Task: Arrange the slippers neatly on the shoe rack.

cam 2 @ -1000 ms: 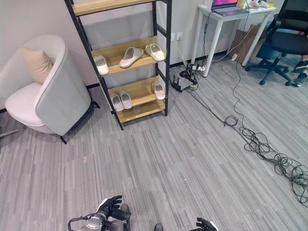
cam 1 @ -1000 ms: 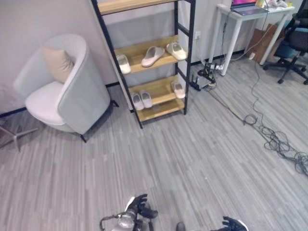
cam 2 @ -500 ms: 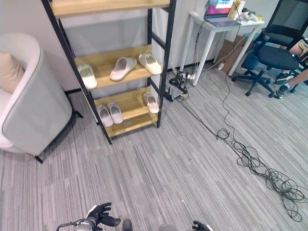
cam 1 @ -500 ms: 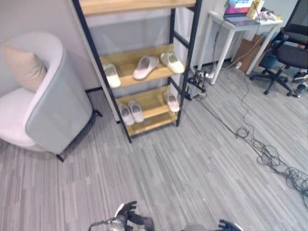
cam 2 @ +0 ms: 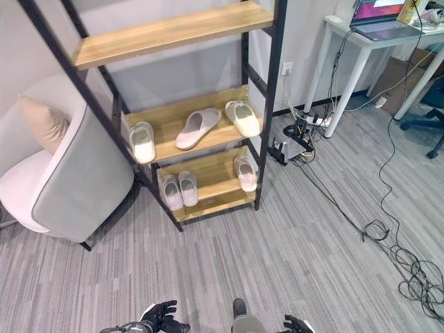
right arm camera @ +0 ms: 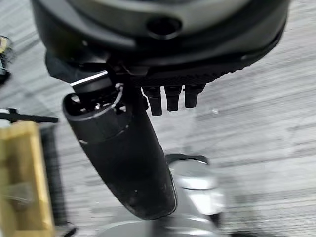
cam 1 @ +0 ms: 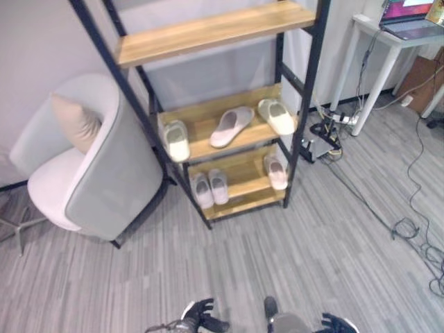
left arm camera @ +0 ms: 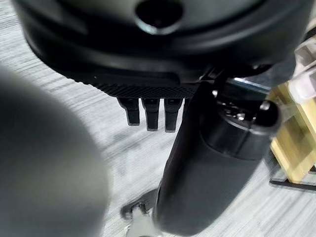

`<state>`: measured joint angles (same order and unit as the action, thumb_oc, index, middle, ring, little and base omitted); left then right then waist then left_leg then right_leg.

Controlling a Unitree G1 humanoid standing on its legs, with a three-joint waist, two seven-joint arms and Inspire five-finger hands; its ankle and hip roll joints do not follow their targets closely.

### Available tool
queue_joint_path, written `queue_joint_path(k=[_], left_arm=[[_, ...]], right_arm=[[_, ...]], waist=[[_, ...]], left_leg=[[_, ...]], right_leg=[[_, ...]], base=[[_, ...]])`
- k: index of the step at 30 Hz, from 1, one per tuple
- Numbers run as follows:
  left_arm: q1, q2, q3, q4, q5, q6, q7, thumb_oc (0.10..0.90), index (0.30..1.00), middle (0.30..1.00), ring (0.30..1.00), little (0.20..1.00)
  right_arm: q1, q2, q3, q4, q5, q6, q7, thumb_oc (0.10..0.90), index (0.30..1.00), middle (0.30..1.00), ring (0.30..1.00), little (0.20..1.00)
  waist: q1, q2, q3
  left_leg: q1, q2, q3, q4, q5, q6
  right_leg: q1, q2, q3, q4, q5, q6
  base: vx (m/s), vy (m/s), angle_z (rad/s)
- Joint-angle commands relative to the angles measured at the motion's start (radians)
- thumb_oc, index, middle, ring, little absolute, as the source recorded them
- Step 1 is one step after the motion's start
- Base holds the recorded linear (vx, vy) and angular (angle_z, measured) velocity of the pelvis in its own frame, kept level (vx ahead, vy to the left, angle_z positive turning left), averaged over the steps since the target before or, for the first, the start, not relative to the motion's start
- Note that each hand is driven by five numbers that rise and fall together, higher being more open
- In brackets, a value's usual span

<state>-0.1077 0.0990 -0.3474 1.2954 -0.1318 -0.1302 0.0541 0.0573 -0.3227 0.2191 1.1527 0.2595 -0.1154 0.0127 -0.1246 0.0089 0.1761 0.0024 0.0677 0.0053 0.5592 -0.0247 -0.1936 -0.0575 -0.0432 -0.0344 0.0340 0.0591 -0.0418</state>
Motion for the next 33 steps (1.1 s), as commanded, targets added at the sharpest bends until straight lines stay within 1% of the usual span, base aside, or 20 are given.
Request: queue_joint_path(k=[1, 4, 7, 8, 9, 10, 12, 14, 16, 17, 18, 19, 20, 21, 22, 24, 26, 29, 30, 33], left_arm=[[-0.025, 0.056, -0.014, -0.035, 0.027, -0.017, 0.011, 0.8, 0.9, 0.9, 0.9, 0.9], [-0.014, 0.058, -0.007, -0.037, 0.021, -0.02, 0.011, 0.8, 0.9, 0.9, 0.9, 0.9], [-0.008, 0.064, -0.009, -0.048, 0.018, -0.022, 0.013, 0.8, 0.9, 0.9, 0.9, 0.9], [-0.006, 0.066, -0.01, -0.05, 0.018, -0.023, 0.014, 0.8, 0.9, 0.9, 0.9, 0.9], [-0.002, 0.069, -0.006, -0.051, 0.018, -0.022, 0.015, 0.8, 0.9, 0.9, 0.9, 0.9], [0.004, 0.071, 0.004, -0.043, 0.015, -0.019, 0.014, 0.8, 0.9, 0.9, 0.9, 0.9], [0.015, 0.072, 0.019, -0.034, 0.009, -0.018, 0.01, 0.8, 0.9, 0.9, 0.9, 0.9], [0.016, 0.07, 0.024, -0.031, 0.006, -0.018, 0.012, 0.8, 0.9, 0.9, 0.9, 0.9], [0.011, 0.077, 0.031, -0.044, -0.008, -0.018, 0.014, 0.8, 0.9, 0.9, 0.9, 0.9], [0.01, 0.083, 0.033, -0.046, -0.008, -0.017, 0.015, 0.8, 0.9, 0.9, 0.9, 0.9], [0.009, 0.087, 0.032, -0.046, -0.006, -0.016, 0.014, 0.8, 0.9, 0.9, 0.9, 0.9], [0.006, 0.089, 0.033, -0.048, -0.006, -0.018, 0.015, 0.8, 0.9, 0.9, 0.9, 0.9], [0.002, 0.094, 0.032, -0.055, -0.007, -0.022, 0.014, 0.8, 0.9, 0.9, 0.9, 0.9], [-0.001, 0.096, 0.031, -0.056, -0.007, -0.025, 0.014, 0.8, 0.9, 0.9, 0.9, 0.9], [-0.001, 0.096, 0.031, -0.056, -0.007, -0.025, 0.014, 0.8, 0.9, 0.9, 0.9, 0.9], [-0.009, 0.095, 0.03, -0.054, -0.002, -0.026, 0.015, 0.8, 0.9, 0.9, 0.9, 0.9], [-0.014, 0.095, 0.034, -0.049, -0.002, -0.027, 0.019, 0.8, 0.9, 0.9, 0.9, 0.9], [-0.017, 0.093, 0.04, -0.041, -0.007, -0.027, 0.027, 0.8, 0.9, 0.9, 0.9, 0.9], [-0.015, 0.094, 0.045, -0.036, -0.014, -0.028, 0.03, 0.8, 0.9, 0.9, 0.9, 0.9], [-0.011, 0.096, 0.047, -0.029, -0.012, -0.029, 0.027, 0.8, 0.9, 0.9, 0.9, 0.9]], right_arm=[[0.004, -0.026, -0.004, -0.023, 0.062, -0.032, -0.01, 0.8, 0.9, 0.9, 0.9, 0.9], [0.004, -0.024, -0.002, -0.017, 0.062, -0.034, -0.008, 0.8, 0.9, 0.9, 0.9, 0.9], [0.002, -0.023, 0.004, -0.024, 0.061, -0.036, -0.012, 0.8, 0.9, 0.9, 0.9, 0.9], [0.002, -0.023, 0.006, -0.029, 0.064, -0.039, -0.015, 0.8, 0.9, 0.9, 0.9, 0.9], [0.002, -0.022, 0.008, -0.034, 0.062, -0.037, -0.015, 0.8, 0.9, 0.9, 0.9, 0.9], [0.005, -0.016, 0.008, -0.039, 0.056, -0.035, -0.011, 0.8, 0.9, 0.9, 0.9, 0.9], [0.013, -0.007, 0.008, -0.025, 0.034, -0.031, -0.004, 0.8, 0.9, 0.9, 0.9, 0.9], [0.003, -0.003, 0.012, -0.017, 0.01, -0.03, 0.003, 0.8, 0.9, 0.9, 0.9, 0.9], [-0.015, -0.001, 0.018, -0.026, 0.002, -0.028, 0.007, 0.8, 0.9, 0.9, 0.9, 0.9], [-0.02, 0.002, 0.018, -0.034, 0.001, -0.029, 0.005, 0.8, 0.9, 0.9, 0.9, 0.9], [-0.02, 0.003, 0.015, -0.047, 0.004, -0.031, 0.003, 0.8, 0.9, 0.9, 0.9, 0.9], [-0.021, 0.001, 0.014, -0.057, 0.007, -0.035, 0.002, 0.8, 0.9, 0.9, 0.9, 0.9], [-0.023, -0.005, 0.014, -0.075, 0.009, -0.038, 0.0, 0.8, 0.9, 0.9, 0.9, 0.9], [-0.023, -0.006, 0.014, -0.083, 0.013, -0.04, -0.001, 0.8, 0.9, 0.9, 0.9, 0.9], [-0.023, -0.006, 0.015, -0.084, 0.013, -0.04, -0.001, 0.8, 0.9, 0.9, 0.9, 0.9], [-0.023, -0.011, 0.014, -0.094, 0.017, -0.04, -0.003, 0.8, 0.9, 0.9, 0.9, 0.9], [-0.021, -0.012, 0.02, -0.107, 0.016, -0.039, -0.001, 0.8, 0.9, 0.9, 0.9, 0.9], [-0.018, -0.007, 0.023, -0.108, 0.011, -0.037, -0.002, 0.8, 0.9, 0.9, 0.9, 0.9], [-0.012, -0.005, 0.02, -0.107, 0.013, -0.035, 0.002, 0.8, 0.9, 0.9, 0.9, 0.9], [-0.003, -0.005, 0.015, -0.083, 0.011, -0.031, 0.006, 0.8, 0.9, 0.9, 0.9, 0.9]], waist=[[0.022, -0.036, 0.02], [0.051, -0.033, 0.023], [0.077, -0.01, 0.032], [0.083, -0.007, 0.037], [0.093, -0.008, 0.038], [0.096, -0.004, 0.029], [0.105, -0.007, 0.011], [0.113, -0.015, 0.005], [0.109, -0.016, 0.009], [0.105, -0.011, 0.011], [0.099, -0.006, 0.011], [0.091, -0.001, 0.011], [0.075, 0.003, 0.009], [0.065, 0.003, 0.009], [0.063, 0.003, 0.011], [0.045, -0.006, 0.008], [0.034, -0.011, 0.008], [0.023, -0.012, 0.015], [0.014, -0.015, 0.019], [0.016, -0.022, 0.01]], left_leg=[[-0.092, -0.006, 0.102, -0.077, -0.013, 0.109], [-0.145, -0.002, 0.13, -0.216, -0.019, 0.122], [-0.176, 0.031, 0.142, -0.383, 0.075, 0.11], [-0.187, 0.032, 0.15, -0.406, 0.106, 0.106], [-0.202, 0.03, 0.152, -0.413, 0.12, 0.104], [-0.185, 0.027, 0.155, -0.448, 0.107, 0.112], [-0.161, 0.004, 0.161, -0.457, 0.094, 0.13], [-0.148, -0.02, 0.181, -0.441, 0.066, 0.155], [-0.118, -0.036, 0.185, -0.437, 0.04, 0.18], [-0.097, -0.039, 0.181, -0.441, 0.028, 0.188], [-0.075, -0.041, 0.173, -0.449, 0.018, 0.191], [-0.056, -0.045, 0.162, -0.457, 0.008, 0.191], [-0.034, -0.052, 0.137, -0.464, -0.01, 0.187], [-0.024, -0.054, 0.126, -0.467, -0.018, 0.183], [-0.022, -0.054, 0.124, -0.466, -0.02, 0.183], [0.001, -0.062, 0.104, -0.472, -0.04, 0.177], [0.02, -0.06, 0.094, -0.476, -0.054, 0.169], [0.047, -0.043, 0.08, -0.483, -0.065, 0.154], [0.063, -0.038, 0.068, -0.48, -0.073, 0.145], [0.071, -0.035, 0.049, -0.468, -0.085, 0.131]], right_leg=[[0.044, -0.019, 0.057, 0.039, -0.106, 0.091], [0.09, -0.002, 0.048, 0.035, -0.147, 0.093], [0.145, 0.038, 0.058, 0.046, -0.196, 0.091], [0.165, 0.047, 0.06, 0.051, -0.208, 0.09], [0.187, 0.053, 0.069, 0.057, -0.22, 0.087], [0.196, 0.059, 0.073, 0.07, -0.239, 0.089], [0.205, 0.041, 0.062, 0.112, -0.254, 0.11], [0.162, -0.004, 0.032, 0.215, -0.205, 0.163], [0.089, -0.039, 0.025, 0.348, -0.117, 0.212], [0.051, -0.048, 0.017, 0.394, -0.095, 0.22], [0.022, -0.056, 0.008, 0.412, -0.095, 0.218], [-0.002, -0.064, 0.001, 0.4, -0.102, 0.212], [-0.019, -0.075, 0.001, 0.331, -0.132, 0.197], [-0.027, -0.075, 0.011, 0.295, -0.136, 0.191], [-0.024, -0.076, 0.009, 0.295, -0.138, 0.19], [-0.036, -0.088, 0.046, 0.178, -0.111, 0.192], [-0.058, -0.102, 0.059, 0.117, -0.079, 0.202], [-0.092, -0.124, 0.053, 0.088, -0.046, 0.217], [-0.107, -0.124, 0.068, 0.09, -0.036, 0.222], [-0.083, -0.125, 0.071, 0.078, -0.046, 0.217]], base=[[0.27, -0.103, -0.04], [0.32, -0.046, 0.07], [0.32, 0.016, -0.12], [0.33, 0.011, -0.3], [0.35, 0.024, -0.27], [0.39, 0.054, -0.11], [0.29, 0.06, -0.07], [0.16, 0.045, -0.28], [0.16, 0.045, -0.39], [0.18, 0.044, -0.4], [0.2, 0.019, -0.23], [0.25, -0.053, 0.17], [0.24, -0.101, 0.32], [0.17, -0.099, 0.49], [0.11, -0.088, 0.73], [0.15, -0.142, 0.68], [0.13, -0.173, 0.3], [0.11, -0.228, 0.2], [0.08, -0.198, 0.15], [0.04, -0.251, 0.29]])
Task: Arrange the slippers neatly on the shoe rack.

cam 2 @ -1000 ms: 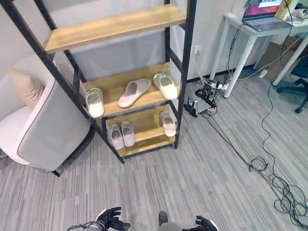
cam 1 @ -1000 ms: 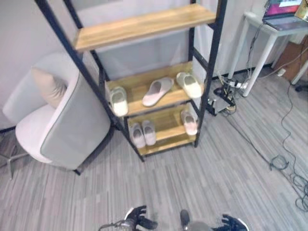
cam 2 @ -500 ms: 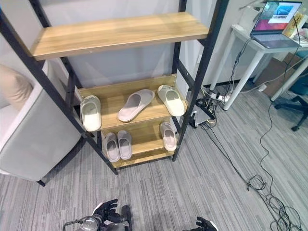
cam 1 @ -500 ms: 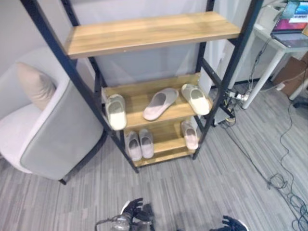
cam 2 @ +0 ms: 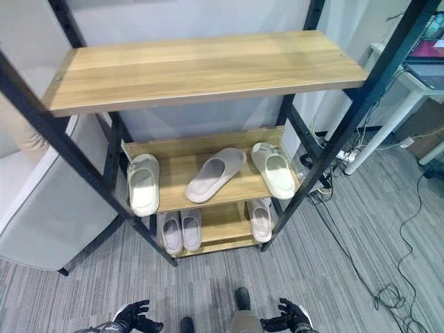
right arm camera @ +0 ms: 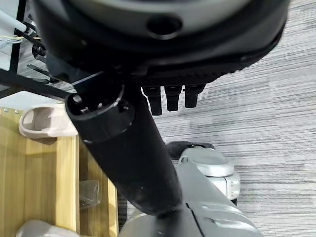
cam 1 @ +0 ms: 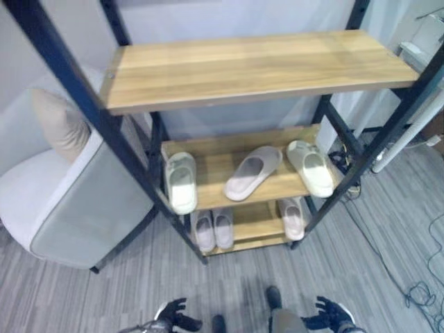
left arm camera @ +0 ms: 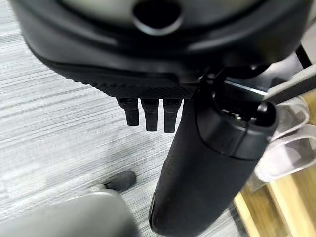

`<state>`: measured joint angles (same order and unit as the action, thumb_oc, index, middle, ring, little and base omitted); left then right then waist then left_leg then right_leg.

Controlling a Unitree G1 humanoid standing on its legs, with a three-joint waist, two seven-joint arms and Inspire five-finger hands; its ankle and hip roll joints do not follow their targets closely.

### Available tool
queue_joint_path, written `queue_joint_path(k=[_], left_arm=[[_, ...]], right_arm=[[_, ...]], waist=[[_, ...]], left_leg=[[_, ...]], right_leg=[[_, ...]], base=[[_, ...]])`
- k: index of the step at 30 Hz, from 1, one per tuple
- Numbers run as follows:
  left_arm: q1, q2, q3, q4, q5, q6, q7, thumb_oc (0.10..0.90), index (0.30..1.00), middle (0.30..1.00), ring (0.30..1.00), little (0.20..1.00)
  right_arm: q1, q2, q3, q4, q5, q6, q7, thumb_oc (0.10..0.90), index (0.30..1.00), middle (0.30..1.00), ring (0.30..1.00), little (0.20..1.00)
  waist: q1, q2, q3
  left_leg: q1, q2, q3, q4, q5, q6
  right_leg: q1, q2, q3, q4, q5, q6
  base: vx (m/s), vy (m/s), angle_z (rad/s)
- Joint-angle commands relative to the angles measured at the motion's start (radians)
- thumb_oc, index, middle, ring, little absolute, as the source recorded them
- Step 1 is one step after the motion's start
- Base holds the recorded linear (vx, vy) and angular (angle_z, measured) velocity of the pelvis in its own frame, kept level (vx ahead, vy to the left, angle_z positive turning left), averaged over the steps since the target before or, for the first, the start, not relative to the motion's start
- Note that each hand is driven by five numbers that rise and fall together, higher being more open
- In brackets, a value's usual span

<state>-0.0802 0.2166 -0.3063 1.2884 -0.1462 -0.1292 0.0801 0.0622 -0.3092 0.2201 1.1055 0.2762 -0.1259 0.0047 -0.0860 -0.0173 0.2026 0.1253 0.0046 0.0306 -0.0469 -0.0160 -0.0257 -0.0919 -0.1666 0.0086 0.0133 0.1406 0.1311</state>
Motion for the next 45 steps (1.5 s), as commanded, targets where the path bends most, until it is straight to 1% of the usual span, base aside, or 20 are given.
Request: queue_joint_path(k=[1, 4, 6, 8, 10, 12, 13, 14, 16, 21, 25, 29, 33, 36, 39, 40, 42, 43, 44, 45], left_arm=[[-0.033, -0.023, 0.011, -0.018, 0.0, -0.031, 0.002, 0.8, 0.9, 0.9, 0.9, 0.9], [-0.021, -0.024, 0.014, -0.017, -0.009, -0.032, -0.005, 0.8, 0.9, 0.9, 0.9, 0.9], [-0.019, -0.034, 0.006, -0.012, -0.007, -0.028, -0.004, 0.8, 0.9, 0.9, 0.9, 0.9], [-0.016, -0.043, 0.0, -0.015, -0.01, -0.025, -0.006, 0.8, 0.9, 0.9, 0.9, 0.9], [-0.014, -0.049, -0.006, -0.017, -0.01, -0.025, -0.005, 0.8, 0.9, 0.9, 0.9, 0.9], [-0.013, -0.05, -0.005, -0.017, -0.014, -0.024, -0.007, 0.8, 0.9, 0.9, 0.9, 0.9], [-0.013, -0.054, -0.007, -0.013, -0.013, -0.025, -0.006, 0.8, 0.9, 0.9, 0.9, 0.9], [-0.013, -0.054, -0.007, -0.013, -0.013, -0.025, -0.006, 0.8, 0.9, 0.9, 0.9, 0.9], [-0.016, -0.058, -0.013, -0.014, -0.016, -0.026, -0.002, 0.8, 0.9, 0.9, 0.9, 0.9], [-0.017, -0.056, -0.017, -0.008, 0.003, -0.024, -0.002, 0.8, 0.9, 0.9, 0.9, 0.9], [-0.032, -0.052, -0.029, -0.032, 0.001, -0.03, -0.002, 0.8, 0.9, 0.9, 0.9, 0.9], [-0.057, -0.039, -0.043, -0.076, -0.014, -0.044, 0.013, 0.8, 0.9, 0.9, 0.9, 0.9], [-0.065, -0.005, -0.057, -0.201, -0.028, -0.063, 0.013, 0.8, 0.9, 0.9, 0.9, 0.9], [-0.032, 0.03, -0.067, -0.384, -0.042, -0.081, -0.002, 0.8, 0.9, 0.9, 0.9, 0.9], [0.01, 0.079, -0.066, -0.586, -0.043, -0.095, -0.027, 0.8, 0.9, 0.9, 0.9, 0.9], [0.025, 0.093, -0.063, -0.645, -0.043, -0.095, -0.038, 0.8, 0.9, 0.9, 0.9, 0.9], [0.055, 0.124, -0.054, -0.758, -0.042, -0.099, -0.059, 0.8, 0.9, 0.9, 0.9, 0.9], [0.055, 0.124, -0.054, -0.758, -0.042, -0.099, -0.059, 0.8, 0.9, 0.9, 0.9, 0.9], [0.083, 0.15, -0.037, -0.86, -0.043, -0.103, -0.075, 0.8, 0.9, 0.9, 0.9, 0.9], [0.094, 0.158, -0.03, -0.891, -0.041, -0.106, -0.081, 0.8, 0.9, 0.9, 0.9, 0.9]], right_arm=[[-0.011, -0.017, 0.017, -0.021, -0.006, -0.021, 0.016, 0.8, 0.9, 0.9, 0.9, 0.9], [0.006, -0.025, 0.016, -0.021, 0.002, -0.026, 0.017, 0.8, 0.9, 0.9, 0.9, 0.9], [0.01, -0.032, 0.013, -0.005, 0.009, -0.026, 0.012, 0.8, 0.9, 0.9, 0.9, 0.9], [0.008, -0.035, 0.014, 0.012, 0.014, -0.023, 0.009, 0.8, 0.9, 0.9, 0.9, 0.9], [0.008, -0.036, 0.012, 0.023, 0.022, -0.023, 0.007, 0.8, 0.9, 0.9, 0.9, 0.9], [0.007, -0.034, 0.015, 0.038, 0.024, -0.021, 0.008, 0.8, 0.9, 0.9, 0.9, 0.9], [0.002, -0.031, 0.019, 0.048, 0.021, -0.019, 0.003, 0.8, 0.9, 0.9, 0.9, 0.9], [0.002, -0.031, 0.019, 0.048, 0.021, -0.019, 0.003, 0.8, 0.9, 0.9, 0.9, 0.9], [-0.008, -0.024, 0.022, 0.053, 0.028, -0.021, -0.005, 0.8, 0.9, 0.9, 0.9, 0.9], [-0.005, -0.007, 0.031, 0.05, 0.018, -0.02, 0.0, 0.8, 0.9, 0.9, 0.9, 0.9], [-0.013, -0.002, 0.037, 0.05, 0.007, -0.017, 0.002, 0.8, 0.9, 0.9, 0.9, 0.9], [-0.044, 0.002, 0.045, 0.044, 0.004, -0.02, -0.002, 0.8, 0.9, 0.9, 0.9, 0.9], [-0.053, 0.005, 0.044, 0.037, -0.009, -0.025, -0.006, 0.8, 0.9, 0.9, 0.9, 0.9], [-0.037, 0.005, 0.032, 0.023, -0.018, -0.031, -0.005, 0.8, 0.9, 0.9, 0.9, 0.9], [-0.016, -0.002, 0.016, 0.004, -0.019, -0.038, -0.007, 0.8, 0.9, 0.9, 0.9, 0.9], [-0.01, -0.005, 0.011, 0.0, -0.019, -0.039, -0.007, 0.8, 0.9, 0.9, 0.9, 0.9], [0.0, -0.01, -0.002, -0.006, -0.021, -0.04, -0.007, 0.8, 0.9, 0.9, 0.9, 0.9], [0.0, -0.01, -0.002, -0.006, -0.021, -0.04, -0.007, 0.8, 0.9, 0.9, 0.9, 0.9], [0.009, -0.014, -0.013, -0.007, -0.025, -0.04, -0.003, 0.8, 0.9, 0.9, 0.9, 0.9], [0.009, -0.017, -0.016, -0.003, -0.029, -0.037, -0.002, 0.8, 0.9, 0.9, 0.9, 0.9]], waist=[[-0.02, 0.005, -0.023], [-0.012, 0.005, -0.032], [-0.008, 0.006, -0.026], [-0.003, 0.005, -0.022], [0.007, 0.002, -0.018], [0.016, -0.002, -0.02], [0.027, -0.003, -0.02], [0.027, -0.004, -0.019], [0.037, -0.001, -0.012], [0.036, 0.001, -0.029], [0.036, 0.003, -0.034], [0.038, 0.009, -0.018], [0.056, 0.019, -0.017], [0.08, 0.014, -0.037], [0.095, 0.018, -0.057], [0.095, 0.016, -0.059], [0.099, 0.022, -0.055], [0.099, 0.022, -0.055], [0.101, 0.024, -0.051], [0.103, 0.024, -0.049]], left_leg=[[-0.054, 0.039, 0.02, 0.144, -0.092, -0.047], [-0.079, 0.084, 0.012, 0.208, -0.085, -0.079], [-0.123, 0.122, 0.028, 0.307, -0.032, -0.102], [-0.138, 0.136, 0.05, 0.349, -0.012, -0.101], [-0.16, 0.123, 0.057, 0.337, 0.005, -0.096], [-0.175, 0.111, 0.071, 0.302, -0.011, -0.085], [-0.2, 0.103, 0.075, 0.265, -0.002, -0.081], [-0.198, 0.102, 0.076, 0.265, -0.002, -0.081], [-0.219, 0.099, 0.069, 0.233, 0.024, -0.085], [-0.167, 0.078, 0.079, 0.162, 0.018, -0.071], [-0.157, 0.051, 0.077, 0.136, 0.004, -0.05], [-0.168, 0.039, 0.082, 0.124, -0.003, -0.035], [-0.185, 0.04, 0.104, 0.119, 0.005, -0.016], [-0.194, 0.033, 0.115, 0.094, 0.032, -0.02], [-0.203, 0.046, 0.116, 0.061, 0.079, -0.037], [-0.193, 0.045, 0.113, 0.048, 0.078, -0.042], [-0.195, 0.055, 0.106, 0.035, 0.102, -0.05], [-0.195, 0.055, 0.106, 0.035, 0.102, -0.05], [-0.193, 0.058, 0.097, 0.036, 0.106, -0.053], [-0.192, 0.059, 0.092, 0.038, 0.107, -0.054]], right_leg=[[-0.037, 0.005, 0.027, 0.094, -0.132, 0.04], [0.001, 0.035, 0.021, 0.101, -0.163, 0.008], [0.043, 0.047, -0.005, 0.09, -0.185, -0.018], [0.076, 0.055, -0.024, 0.077, -0.199, -0.035], [0.101, 0.067, -0.027, 0.066, -0.204, -0.045], [0.123, 0.075, -0.031, 0.045, -0.21, -0.05], [0.146, 0.085, -0.033, 0.021, -0.215, -0.051], [0.148, 0.084, -0.033, 0.02, -0.216, -0.051], [0.161, 0.097, -0.024, 0.01, -0.216, -0.052], [0.187, 0.104, -0.015, -0.013, -0.219, -0.043], [0.171, 0.089, -0.003, 0.011, -0.226, -0.027], [0.094, 0.066, 0.01, 0.062, -0.208, 0.001], [0.086, 0.062, -0.015, 0.144, -0.233, 0.018], [0.138, 0.057, -0.065, 0.106, -0.243, 0.017], [0.168, 0.07, -0.077, 0.03, -0.243, -0.001], [0.18, 0.069, -0.085, 0.018, -0.253, -0.005], [0.185, 0.08, -0.101, -0.003, -0.239, -0.014], [0.185, 0.08, -0.101, -0.003, -0.239, -0.014], [0.196, 0.088, -0.114, -0.015, -0.236, -0.019], [0.202, 0.09, -0.118, -0.02, -0.236, -0.022]], base=[[0.03, -0.236, 0.28], [0.02, -0.315, 0.13], [0.0, -0.246, 0.2], [0.03, -0.158, 0.34], [0.08, -0.119, 0.15], [0.13, -0.078, -0.03], [0.13, -0.046, 0.03], [0.12, -0.019, 0.12], [0.09, -0.006, 0.1], [0.14, 0.034, -0.21], [0.08, 0.086, -0.28], [-0.04, 0.085, 0.02], [-0.09, 0.042, -0.21], [-0.05, -0.029, -0.04], [-0.06, -0.059, -0.02], [-0.09, -0.067, -0.03], [-0.07, -0.048, -0.04], [-0.07, -0.065, 0.02], [-0.06, -0.064, 0.05], [-0.07, -0.082, 0.16]])
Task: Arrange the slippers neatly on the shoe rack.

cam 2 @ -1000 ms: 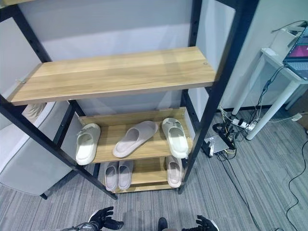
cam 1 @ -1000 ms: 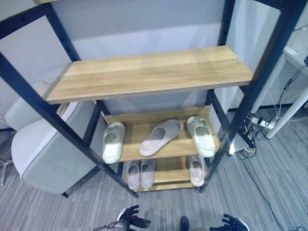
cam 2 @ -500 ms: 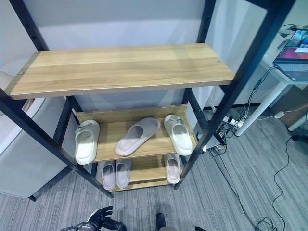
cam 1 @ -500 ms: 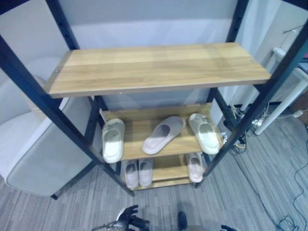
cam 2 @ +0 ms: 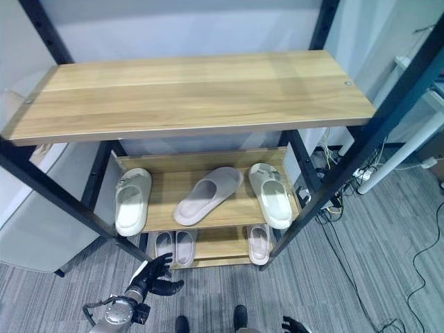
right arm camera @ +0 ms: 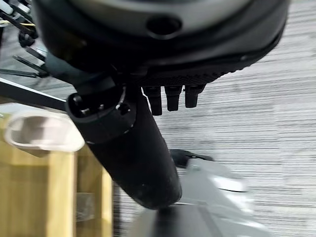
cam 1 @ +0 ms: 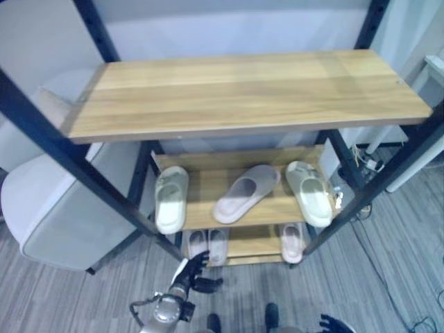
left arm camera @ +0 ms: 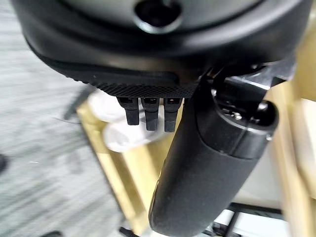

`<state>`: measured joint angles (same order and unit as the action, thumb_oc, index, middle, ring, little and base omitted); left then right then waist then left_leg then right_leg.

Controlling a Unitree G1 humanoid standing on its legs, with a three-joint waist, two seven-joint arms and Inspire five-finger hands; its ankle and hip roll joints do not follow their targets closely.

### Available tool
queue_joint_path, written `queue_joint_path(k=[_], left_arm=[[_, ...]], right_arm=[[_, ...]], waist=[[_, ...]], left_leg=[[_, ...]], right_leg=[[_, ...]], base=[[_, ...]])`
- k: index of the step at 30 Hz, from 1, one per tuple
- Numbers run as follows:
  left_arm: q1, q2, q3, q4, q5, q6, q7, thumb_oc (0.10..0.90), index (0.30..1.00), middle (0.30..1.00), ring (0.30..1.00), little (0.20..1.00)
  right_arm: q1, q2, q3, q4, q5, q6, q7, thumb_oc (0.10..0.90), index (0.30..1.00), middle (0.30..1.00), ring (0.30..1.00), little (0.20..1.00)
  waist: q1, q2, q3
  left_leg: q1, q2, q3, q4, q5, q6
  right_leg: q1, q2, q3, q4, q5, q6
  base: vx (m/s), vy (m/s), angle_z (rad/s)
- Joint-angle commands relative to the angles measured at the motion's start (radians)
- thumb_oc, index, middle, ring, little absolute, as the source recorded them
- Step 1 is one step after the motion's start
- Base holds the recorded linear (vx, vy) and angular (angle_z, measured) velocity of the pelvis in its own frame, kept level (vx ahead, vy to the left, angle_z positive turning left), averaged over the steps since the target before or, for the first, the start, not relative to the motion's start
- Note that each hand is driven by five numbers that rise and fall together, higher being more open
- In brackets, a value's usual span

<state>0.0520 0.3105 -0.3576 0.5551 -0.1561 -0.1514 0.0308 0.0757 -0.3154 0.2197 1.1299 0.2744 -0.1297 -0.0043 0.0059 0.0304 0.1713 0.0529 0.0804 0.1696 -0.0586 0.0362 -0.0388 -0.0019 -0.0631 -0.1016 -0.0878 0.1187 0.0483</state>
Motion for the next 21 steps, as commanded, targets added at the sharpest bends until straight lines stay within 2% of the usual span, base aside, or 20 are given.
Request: queue_joint_path(k=[1, 11, 21], left_arm=[[-0.022, 0.074, 0.032, -0.194, -0.038, -0.083, -0.04, 0.8, 0.9, 0.9, 0.9, 0.9], [0.044, 0.123, 0.092, -0.468, -0.075, -0.1, -0.087, 0.8, 0.9, 0.9, 0.9, 0.9], [-0.033, 0.122, 0.107, -0.582, -0.026, -0.132, -0.026, 0.8, 0.9, 0.9, 0.9, 0.9]], right_arm=[[-0.004, -0.012, -0.016, -0.023, -0.03, -0.031, 0.01, 0.8, 0.9, 0.9, 0.9, 0.9], [-0.007, -0.02, -0.015, -0.008, -0.046, -0.024, 0.019, 0.8, 0.9, 0.9, 0.9, 0.9], [-0.002, -0.004, 0.014, -0.005, -0.046, -0.025, 0.019, 0.8, 0.9, 0.9, 0.9, 0.9]], waist=[[0.012, -0.022, -0.017], [0.027, -0.012, -0.019], [0.012, -0.016, -0.034]], left_leg=[[-0.118, -0.016, -0.052, 0.052, 0.055, -0.042], [-0.092, -0.009, -0.081, 0.056, 0.061, -0.053], [-0.047, -0.009, -0.084, 0.029, 0.05, -0.052]], right_leg=[[0.119, -0.012, -0.013, 0.077, -0.214, 0.06], [0.164, 0.005, -0.037, 0.05, -0.219, 0.044], [0.196, 0.01, -0.042, 0.027, -0.216, 0.043]], base=[[-0.03, -0.047, 0.22], [-0.01, -0.025, 0.1], [0.03, -0.001, 0.05]])
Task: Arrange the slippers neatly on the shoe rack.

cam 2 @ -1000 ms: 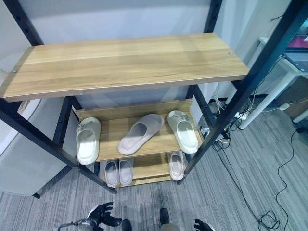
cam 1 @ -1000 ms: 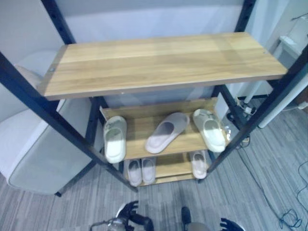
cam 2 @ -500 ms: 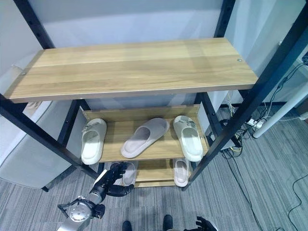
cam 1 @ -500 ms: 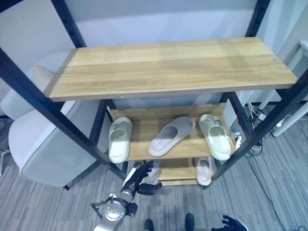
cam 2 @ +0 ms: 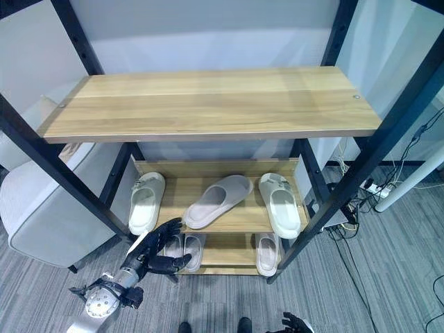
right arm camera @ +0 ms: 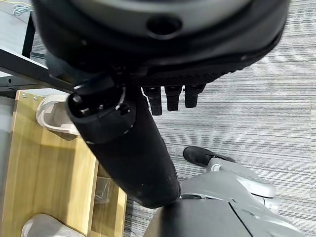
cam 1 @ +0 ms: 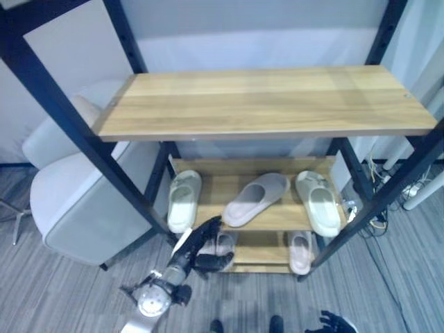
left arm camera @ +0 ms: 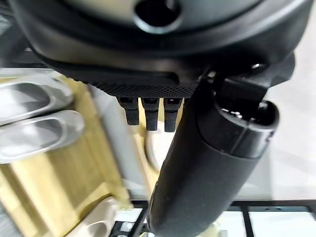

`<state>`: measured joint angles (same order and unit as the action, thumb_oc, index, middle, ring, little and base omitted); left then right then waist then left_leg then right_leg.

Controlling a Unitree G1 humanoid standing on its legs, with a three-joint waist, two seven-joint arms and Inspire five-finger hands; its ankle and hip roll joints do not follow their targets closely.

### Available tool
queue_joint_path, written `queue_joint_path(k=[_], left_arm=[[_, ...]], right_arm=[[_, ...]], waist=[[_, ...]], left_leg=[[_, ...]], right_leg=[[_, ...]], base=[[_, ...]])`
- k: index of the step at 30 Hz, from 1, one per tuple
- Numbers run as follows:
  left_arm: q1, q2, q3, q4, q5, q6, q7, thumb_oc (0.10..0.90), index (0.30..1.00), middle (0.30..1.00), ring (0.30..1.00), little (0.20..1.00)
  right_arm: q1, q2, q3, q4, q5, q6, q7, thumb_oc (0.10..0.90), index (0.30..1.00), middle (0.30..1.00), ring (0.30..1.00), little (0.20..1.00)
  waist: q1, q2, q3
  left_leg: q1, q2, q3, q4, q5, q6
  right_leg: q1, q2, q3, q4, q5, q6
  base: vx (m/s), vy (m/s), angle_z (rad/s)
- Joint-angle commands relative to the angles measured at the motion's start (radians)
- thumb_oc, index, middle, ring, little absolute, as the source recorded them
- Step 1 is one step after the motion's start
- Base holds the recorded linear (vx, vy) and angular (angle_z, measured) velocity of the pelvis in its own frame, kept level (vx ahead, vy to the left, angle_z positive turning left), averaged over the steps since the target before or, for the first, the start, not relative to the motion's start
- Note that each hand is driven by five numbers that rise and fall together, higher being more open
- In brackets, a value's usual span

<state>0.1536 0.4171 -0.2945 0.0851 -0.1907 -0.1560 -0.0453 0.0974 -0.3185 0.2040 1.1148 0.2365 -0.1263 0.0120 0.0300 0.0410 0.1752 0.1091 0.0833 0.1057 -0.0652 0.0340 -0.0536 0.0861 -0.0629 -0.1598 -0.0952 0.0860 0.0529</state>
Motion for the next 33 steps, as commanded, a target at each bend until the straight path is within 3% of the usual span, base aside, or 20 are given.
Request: queue_joint_path(k=[1, 18, 33], left_arm=[[-0.145, 0.013, 0.047, -0.116, 0.014, -0.129, 0.058, 0.8, 0.9, 0.9, 0.9, 0.9], [-0.349, 0.032, 0.016, -0.074, 0.132, -0.134, 0.163, 0.8, 0.9, 0.9, 0.9, 0.9], [-0.663, 0.042, -0.136, 0.224, 0.363, -0.097, 0.262, 0.8, 0.9, 0.9, 0.9, 0.9]], right_arm=[[-0.021, 0.001, 0.031, 0.012, -0.007, -0.028, 0.004, 0.8, 0.9, 0.9, 0.9, 0.9], [0.05, 0.014, 0.073, -0.038, -0.053, -0.011, 0.045, 0.8, 0.9, 0.9, 0.9, 0.9], [0.048, -0.015, 0.098, -0.037, -0.051, -0.017, 0.051, 0.8, 0.9, 0.9, 0.9, 0.9]], waist=[[-0.015, -0.029, -0.04], [-0.069, -0.059, -0.07], [-0.126, -0.053, -0.097]], left_leg=[[-0.1, -0.012, -0.019, 0.031, 0.052, -0.037], [-0.068, -0.009, 0.023, -0.014, 0.033, -0.032], [-0.064, -0.014, 0.062, -0.022, 0.01, -0.033]], right_leg=[[0.108, 0.01, 0.018, 0.032, -0.182, 0.04], [0.08, 0.001, 0.062, 0.02, -0.149, 0.061], [0.055, -0.015, 0.081, 0.009, -0.131, 0.084]], base=[[0.04, 0.009, 0.02], [0.02, 0.012, -0.04], [0.03, 0.02, -0.06]])
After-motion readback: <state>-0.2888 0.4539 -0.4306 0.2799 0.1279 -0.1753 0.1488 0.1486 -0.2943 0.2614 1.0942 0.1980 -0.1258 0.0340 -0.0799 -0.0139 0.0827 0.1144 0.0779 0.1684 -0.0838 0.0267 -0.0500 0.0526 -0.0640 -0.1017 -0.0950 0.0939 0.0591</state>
